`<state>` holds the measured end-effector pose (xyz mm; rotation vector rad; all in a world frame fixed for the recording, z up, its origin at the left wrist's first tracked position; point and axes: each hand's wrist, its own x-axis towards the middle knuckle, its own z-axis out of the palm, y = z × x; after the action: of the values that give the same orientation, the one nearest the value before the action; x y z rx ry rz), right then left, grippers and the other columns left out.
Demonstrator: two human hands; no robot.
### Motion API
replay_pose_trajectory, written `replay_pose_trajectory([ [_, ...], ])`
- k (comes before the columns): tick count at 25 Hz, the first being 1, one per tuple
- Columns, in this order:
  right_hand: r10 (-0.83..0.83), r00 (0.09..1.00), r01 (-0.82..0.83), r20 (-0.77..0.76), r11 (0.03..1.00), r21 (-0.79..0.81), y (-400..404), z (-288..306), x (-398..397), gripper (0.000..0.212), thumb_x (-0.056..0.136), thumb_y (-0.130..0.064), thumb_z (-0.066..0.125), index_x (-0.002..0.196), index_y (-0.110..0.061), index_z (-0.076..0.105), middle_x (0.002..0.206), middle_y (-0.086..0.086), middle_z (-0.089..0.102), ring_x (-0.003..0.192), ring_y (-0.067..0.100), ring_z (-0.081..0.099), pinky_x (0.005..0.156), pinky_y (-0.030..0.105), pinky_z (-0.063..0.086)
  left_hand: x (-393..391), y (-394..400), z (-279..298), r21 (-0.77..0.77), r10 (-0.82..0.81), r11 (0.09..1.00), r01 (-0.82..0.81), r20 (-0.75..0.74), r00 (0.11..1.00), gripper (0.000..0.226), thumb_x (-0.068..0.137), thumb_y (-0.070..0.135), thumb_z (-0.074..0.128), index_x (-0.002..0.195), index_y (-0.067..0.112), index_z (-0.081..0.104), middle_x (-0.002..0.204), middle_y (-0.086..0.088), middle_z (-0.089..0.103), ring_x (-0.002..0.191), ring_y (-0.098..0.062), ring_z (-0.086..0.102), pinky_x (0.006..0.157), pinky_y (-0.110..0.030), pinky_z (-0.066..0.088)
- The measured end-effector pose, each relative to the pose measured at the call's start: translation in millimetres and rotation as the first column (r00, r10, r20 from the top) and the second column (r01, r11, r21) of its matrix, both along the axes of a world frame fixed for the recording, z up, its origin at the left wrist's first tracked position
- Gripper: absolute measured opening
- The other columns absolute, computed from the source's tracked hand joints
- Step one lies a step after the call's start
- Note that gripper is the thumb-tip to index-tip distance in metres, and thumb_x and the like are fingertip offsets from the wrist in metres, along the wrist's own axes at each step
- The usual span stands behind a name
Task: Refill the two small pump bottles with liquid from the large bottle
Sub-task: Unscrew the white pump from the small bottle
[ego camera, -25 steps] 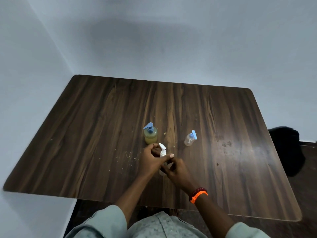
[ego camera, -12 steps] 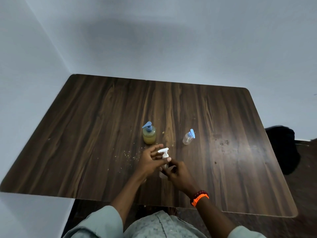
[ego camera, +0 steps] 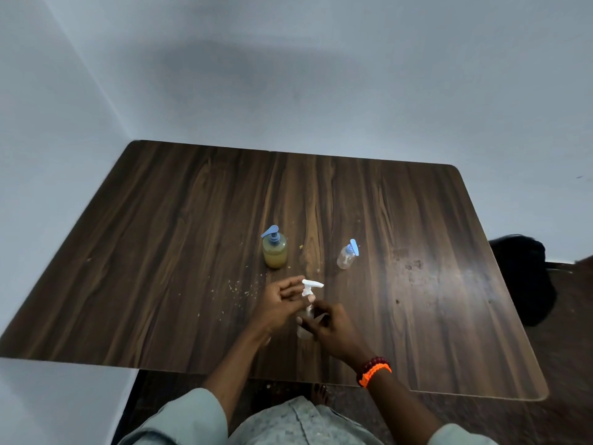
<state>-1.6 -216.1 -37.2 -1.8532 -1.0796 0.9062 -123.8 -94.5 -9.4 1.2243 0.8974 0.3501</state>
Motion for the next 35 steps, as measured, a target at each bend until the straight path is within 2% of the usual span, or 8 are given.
replay_pose_trajectory([
  [3,0.007,1.000,-0.007,0.002,1.000,-0.020,-5.0,-3.1,0.6,0.015,0.089,-0.043,0.078,0.087,-0.030,0.070,0.073,-0.002,0.065,0.062,0.011,0.061,0.058,0.031,0.049,-5.6,-1.1,0.3,0.013,0.012,1.000,-0.012,-0.006,1.000,0.047,0.077,0.001,0.089,0.121,0.005,0.072,0.104,-0.014,0.082,0.104,-0.030,0.079,0.086,-0.035,0.066],
  [8,0.003,1.000,-0.001,0.028,0.996,-0.091,-6.0,-17.9,-4.4,0.053,0.082,-0.070,0.070,0.115,-0.028,0.069,0.103,-0.001,0.070,0.081,0.015,0.071,0.070,0.040,0.063,1.2,-12.9,2.3,0.095,0.095,0.991,-0.091,-0.036,0.995,0.050,0.071,0.009,0.096,0.112,0.019,0.071,0.094,-0.003,0.078,0.082,-0.013,0.075,0.062,-0.025,0.064],
  [14,0.015,1.000,-0.011,0.024,0.987,-0.161,-7.9,-7.2,0.3,0.040,0.082,-0.055,0.078,0.096,-0.018,0.075,0.088,0.005,0.075,0.078,0.020,0.070,0.065,0.029,0.051,4.9,-5.3,1.5,0.114,0.284,0.953,-0.281,-0.002,0.959,0.058,0.074,0.014,0.094,0.126,0.014,0.069,0.096,-0.007,0.080,0.090,-0.017,0.077,0.081,-0.032,0.065],
  [20,0.015,1.000,-0.016,-0.008,0.968,-0.252,-19.4,-12.6,2.9,0.027,0.083,-0.038,0.085,0.087,-0.014,0.073,0.077,-0.003,0.067,0.069,0.008,0.062,0.065,0.032,0.051,-7.8,18.9,-31.0,-0.274,0.682,0.678,-0.682,-0.111,0.723,0.068,0.074,0.010,0.094,0.132,0.010,0.059,0.116,-0.019,0.076,0.096,-0.028,0.075,0.069,-0.030,0.061],
  [23,0.020,1.000,-0.024,-0.018,0.963,-0.270,-21.4,-10.5,7.7,0.032,0.085,-0.038,0.083,0.087,-0.007,0.073,0.076,0.009,0.069,0.068,0.011,0.062,0.062,0.031,0.049,-19.7,24.0,-59.3,-0.292,0.711,0.597,-0.748,-0.240,0.661,0.062,0.077,0.005,0.091,0.131,0.002,0.060,0.118,-0.022,0.074,0.097,-0.032,0.076,0.059,-0.027,0.061],
  [27,0.010,1.000,-0.010,-0.002,0.956,-0.294,-23.7,-10.4,10.1,0.030,0.085,-0.039,0.083,0.092,-0.011,0.075,0.090,0.015,0.076,0.077,0.018,0.071,0.064,0.029,0.053,-30.8,17.3,-76.7,-0.234,0.741,0.533,-0.813,-0.334,0.582,0.070,0.082,-0.005,0.084,0.142,-0.003,0.047,0.109,-0.019,0.063,0.064,-0.024,0.064,0.043,-0.024,0.057],
  [30,0.016,1.000,-0.014,0.005,0.955,-0.296,-22.9,-11.6,12.3,0.030,0.085,-0.039,0.083,0.093,-0.011,0.075,0.089,0.014,0.077,0.082,0.025,0.074,0.068,0.037,0.057,-31.8,16.4,-88.1,-0.166,0.740,0.546,-0.821,-0.365,0.565,0.086,0.079,-0.005,0.086,0.146,0.008,0.034,0.112,-0.018,0.060,0.067,-0.028,0.066,0.056,-0.033,0.060],
  [35,0.018,1.000,-0.020,-0.008,0.953,-0.302,-20.3,-15.2,14.2,0.031,0.086,-0.037,0.083,0.099,-0.010,0.076,0.094,0.017,0.076,0.076,0.019,0.071,0.065,0.030,0.055,-41.6,17.1,-94.7,-0.013,0.652,0.660,-0.751,-0.487,0.582,0.098,0.065,0.013,0.099,0.142,0.015,0.038,0.138,-0.018,0.060,0.113,-0.042,0.069,0.102,-0.058,0.057],
])
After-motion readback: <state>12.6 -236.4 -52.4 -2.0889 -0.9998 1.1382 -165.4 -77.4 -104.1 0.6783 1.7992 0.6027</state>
